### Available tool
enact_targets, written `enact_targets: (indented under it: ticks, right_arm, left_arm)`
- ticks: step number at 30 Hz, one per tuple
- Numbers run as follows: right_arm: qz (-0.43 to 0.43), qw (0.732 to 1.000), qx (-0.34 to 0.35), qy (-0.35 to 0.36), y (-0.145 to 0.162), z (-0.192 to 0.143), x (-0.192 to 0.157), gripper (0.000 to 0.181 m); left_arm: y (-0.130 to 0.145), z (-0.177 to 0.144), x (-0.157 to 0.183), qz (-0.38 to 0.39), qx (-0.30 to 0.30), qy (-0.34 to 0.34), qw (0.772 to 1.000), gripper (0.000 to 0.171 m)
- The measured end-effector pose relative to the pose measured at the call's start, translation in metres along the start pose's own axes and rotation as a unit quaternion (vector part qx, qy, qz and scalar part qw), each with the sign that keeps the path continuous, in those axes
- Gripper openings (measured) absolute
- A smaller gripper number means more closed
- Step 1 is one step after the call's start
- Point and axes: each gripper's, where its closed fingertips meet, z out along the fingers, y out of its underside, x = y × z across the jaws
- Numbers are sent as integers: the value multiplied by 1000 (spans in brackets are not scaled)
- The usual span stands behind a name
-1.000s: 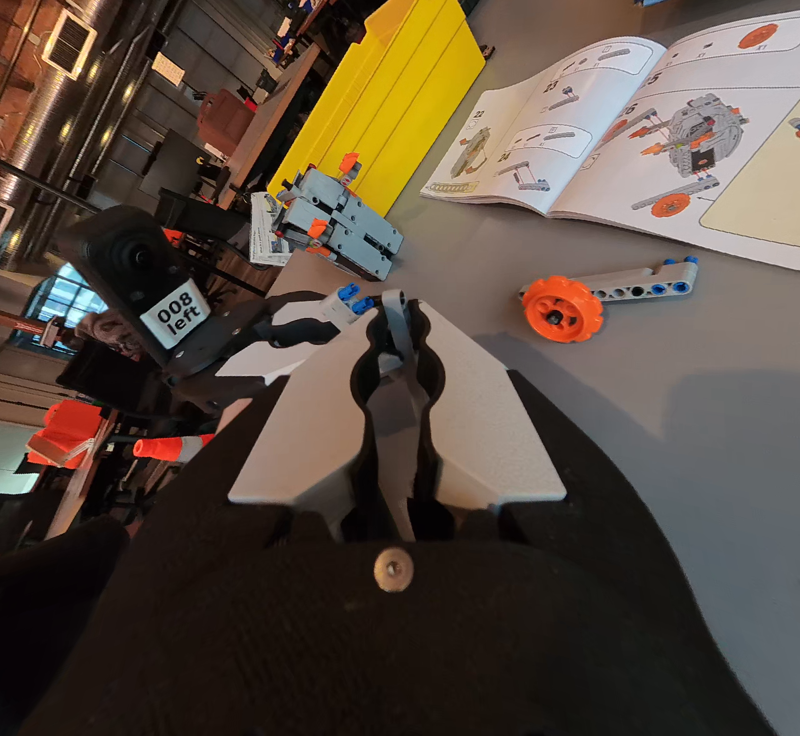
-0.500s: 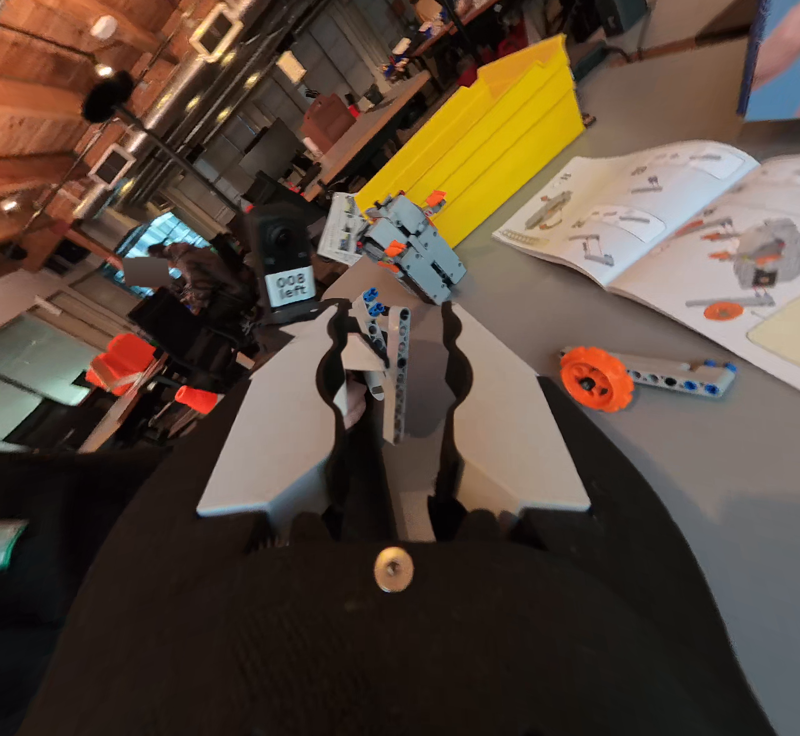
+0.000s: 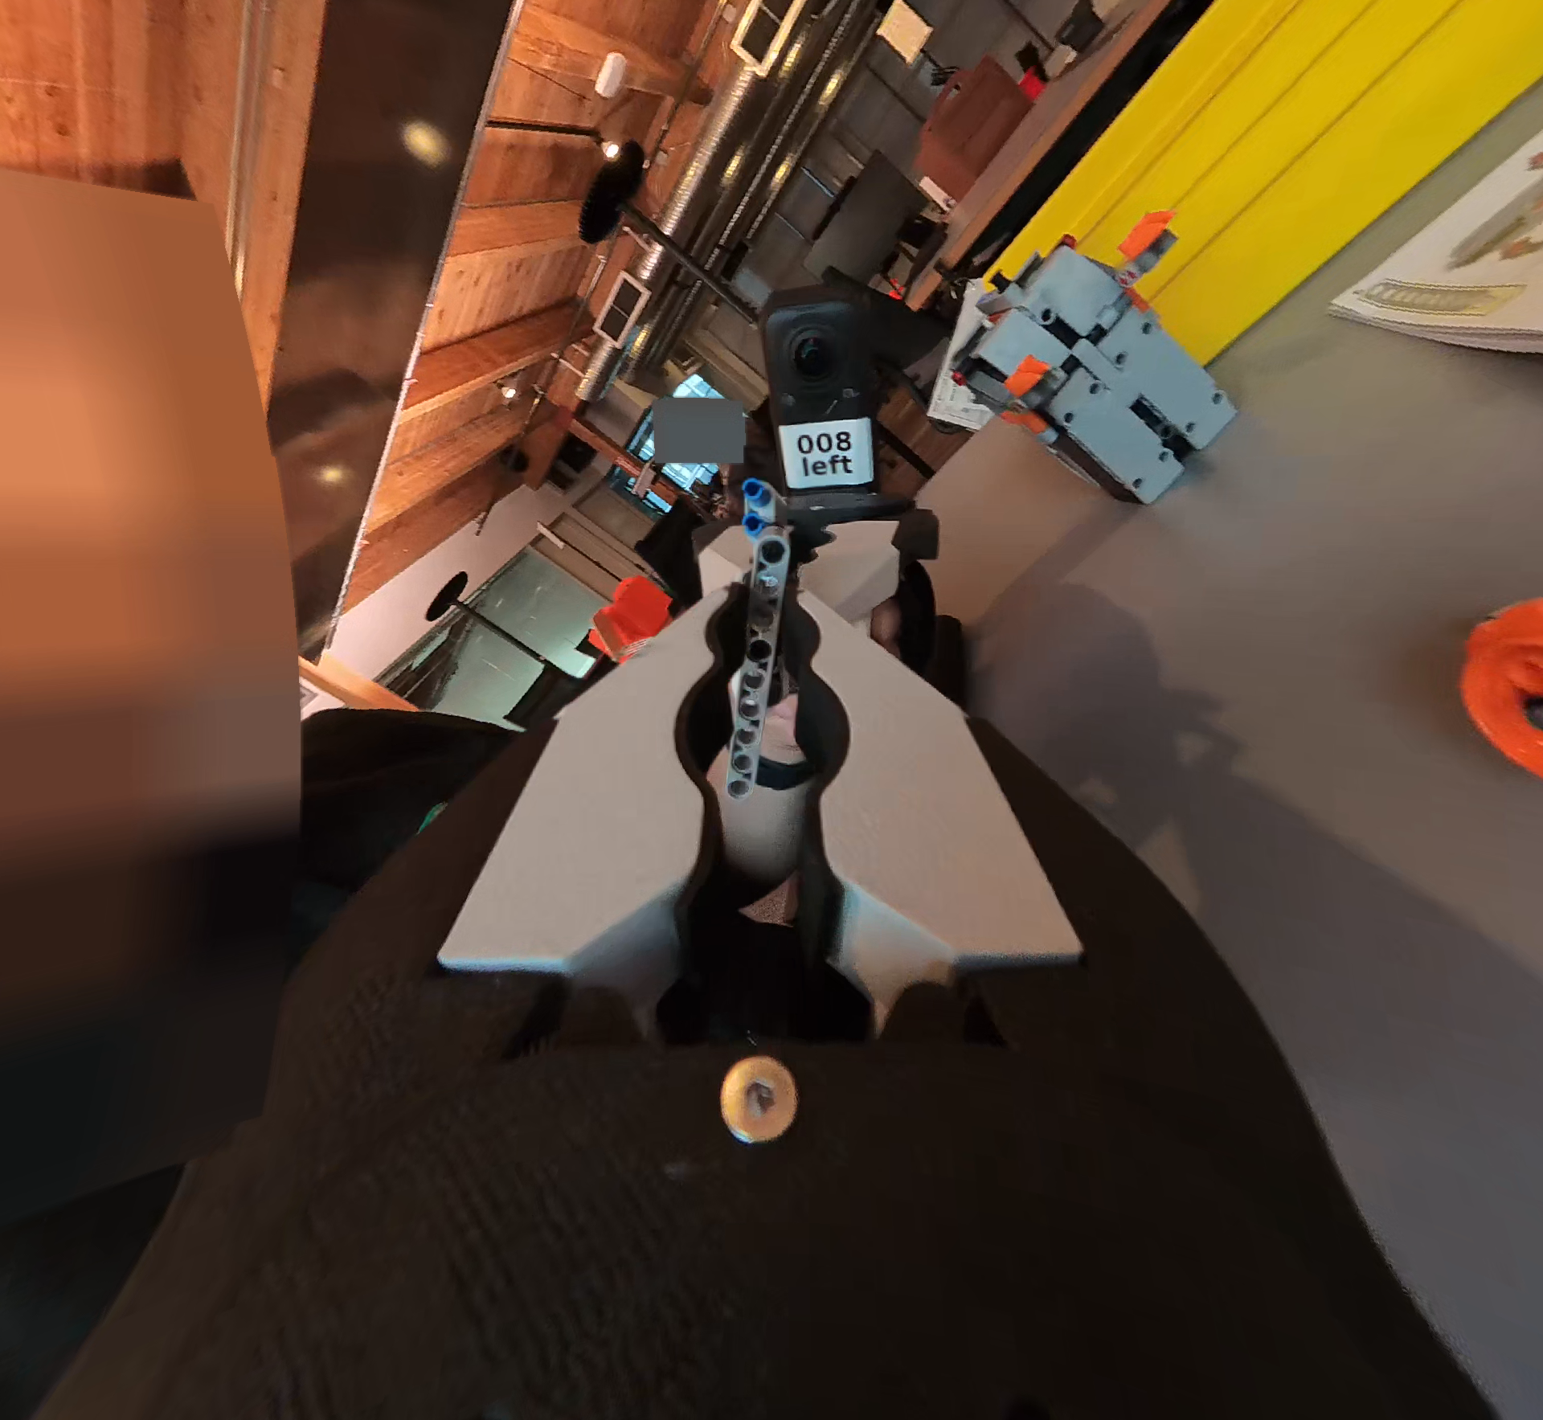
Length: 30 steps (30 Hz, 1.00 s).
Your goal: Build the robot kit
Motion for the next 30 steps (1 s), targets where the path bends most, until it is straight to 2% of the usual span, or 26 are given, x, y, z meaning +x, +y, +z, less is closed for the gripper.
enact_targets:
  ticks: [4, 11, 15, 19, 23, 27, 30]
  right_arm:
    - [13, 1000, 2, 13, 1, -3, 7, 6]
    - [-71, 996, -42, 41, 9, -3, 0, 6]
    - [-62, 996, -50, 45, 10, -4, 2, 6]
    - [51, 998, -24, 16, 13, -5, 17, 6]
    - [145, 987, 36, -54, 7, -2, 21, 6]
    - [123, 987, 71, -77, -1, -1, 16, 6]
    - [102, 985, 103, -91, -11, -5, 8, 6]
  left_arm:
    - [1, 0, -9, -15, 4, -9, 1000, 6]
    - [6, 0, -3, -6, -24, 14, 1000, 6]
    - [8, 2, -4, -26, -47, 9, 999, 6]
    - [12, -2, -16, -88, -125, -37, 988, 5]
    - [10, -6, -23, -120, -234, -95, 960, 5]
    - [2, -6, -19, -152, -313, -131, 928, 6]
    - [-6, 0, -14, -150, -334, -149, 919, 6]
